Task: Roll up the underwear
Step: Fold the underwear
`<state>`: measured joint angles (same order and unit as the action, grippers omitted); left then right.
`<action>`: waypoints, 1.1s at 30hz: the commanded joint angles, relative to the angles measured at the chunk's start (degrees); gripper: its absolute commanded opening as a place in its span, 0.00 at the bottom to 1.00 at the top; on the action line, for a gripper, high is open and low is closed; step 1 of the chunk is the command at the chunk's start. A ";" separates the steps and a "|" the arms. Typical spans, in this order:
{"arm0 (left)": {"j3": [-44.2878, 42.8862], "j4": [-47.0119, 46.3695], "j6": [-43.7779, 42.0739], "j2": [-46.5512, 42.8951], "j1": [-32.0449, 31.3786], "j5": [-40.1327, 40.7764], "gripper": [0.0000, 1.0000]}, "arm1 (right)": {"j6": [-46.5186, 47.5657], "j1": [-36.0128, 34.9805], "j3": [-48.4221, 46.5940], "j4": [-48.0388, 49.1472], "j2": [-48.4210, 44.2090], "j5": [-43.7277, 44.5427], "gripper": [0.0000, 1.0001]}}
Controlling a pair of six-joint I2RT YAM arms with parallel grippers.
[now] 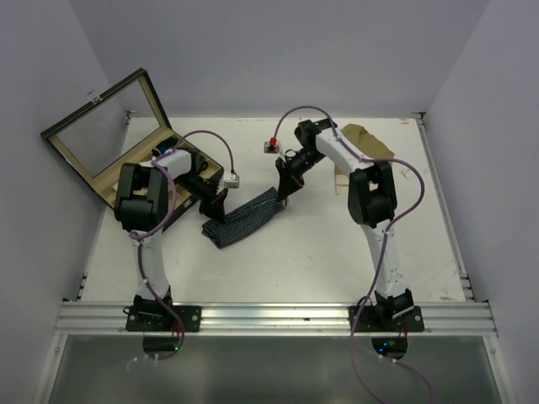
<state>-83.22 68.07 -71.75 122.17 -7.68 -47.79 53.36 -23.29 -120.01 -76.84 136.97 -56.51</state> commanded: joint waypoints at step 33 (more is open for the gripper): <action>17.55 -32.04 24.02 -29.34 3.03 -1.79 0.66 | -34.42 -2.81 29.36 17.31 -0.39 -12.38 0.00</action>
<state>-69.30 38.94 -51.77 96.05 -4.58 -51.03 29.45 -26.13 -95.55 -68.86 139.26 -62.63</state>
